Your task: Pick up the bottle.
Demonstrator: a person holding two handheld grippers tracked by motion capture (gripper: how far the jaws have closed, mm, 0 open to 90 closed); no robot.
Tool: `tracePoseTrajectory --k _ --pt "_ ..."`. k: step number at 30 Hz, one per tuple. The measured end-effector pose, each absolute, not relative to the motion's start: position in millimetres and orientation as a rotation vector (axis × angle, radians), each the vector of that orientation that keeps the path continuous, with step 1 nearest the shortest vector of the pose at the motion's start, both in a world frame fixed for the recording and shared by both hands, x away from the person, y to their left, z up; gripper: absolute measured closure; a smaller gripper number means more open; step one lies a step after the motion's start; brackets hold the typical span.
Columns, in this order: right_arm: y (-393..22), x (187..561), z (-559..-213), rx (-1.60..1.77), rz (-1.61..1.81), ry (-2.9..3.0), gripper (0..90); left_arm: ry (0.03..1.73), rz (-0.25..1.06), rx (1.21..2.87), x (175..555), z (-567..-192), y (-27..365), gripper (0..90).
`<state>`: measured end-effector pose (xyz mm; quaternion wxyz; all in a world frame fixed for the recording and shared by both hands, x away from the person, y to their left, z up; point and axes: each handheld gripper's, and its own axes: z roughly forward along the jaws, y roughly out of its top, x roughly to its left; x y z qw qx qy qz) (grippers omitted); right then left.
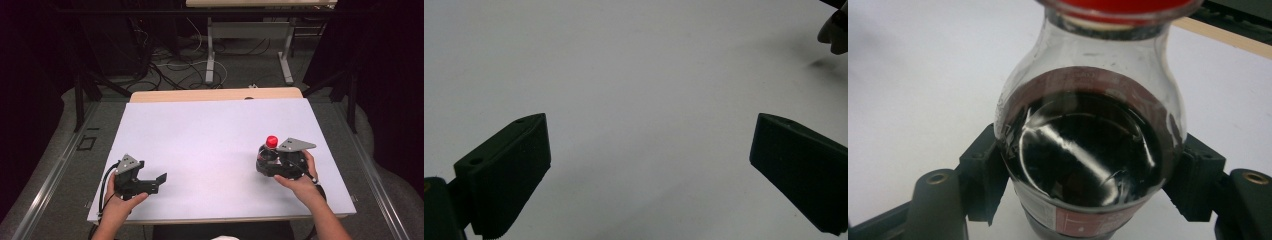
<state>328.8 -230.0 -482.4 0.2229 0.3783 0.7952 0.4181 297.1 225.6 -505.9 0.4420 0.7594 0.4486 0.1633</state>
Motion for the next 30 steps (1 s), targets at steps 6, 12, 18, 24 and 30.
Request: tracePoseTrajectory --k 6,12,18,24,30 --pt "-205 334 -476 0.980 1.184 2.228 29.3 1.093 0.393 1.889 303 -498 220 3.2" --pt "-187 337 -472 0.923 1.184 2.259 29.3 1.050 0.379 1.895 311 -485 206 3.1" --pt "-170 339 -471 0.872 1.204 2.285 29.4 0.939 0.375 1.933 321 -461 176 4.6" --pt "-159 337 -472 0.840 1.203 2.309 29.4 0.864 0.348 1.945 326 -442 152 6.7" --pt "-152 335 -475 0.804 1.216 2.332 29.4 0.784 0.314 1.962 330 -427 128 10.5"
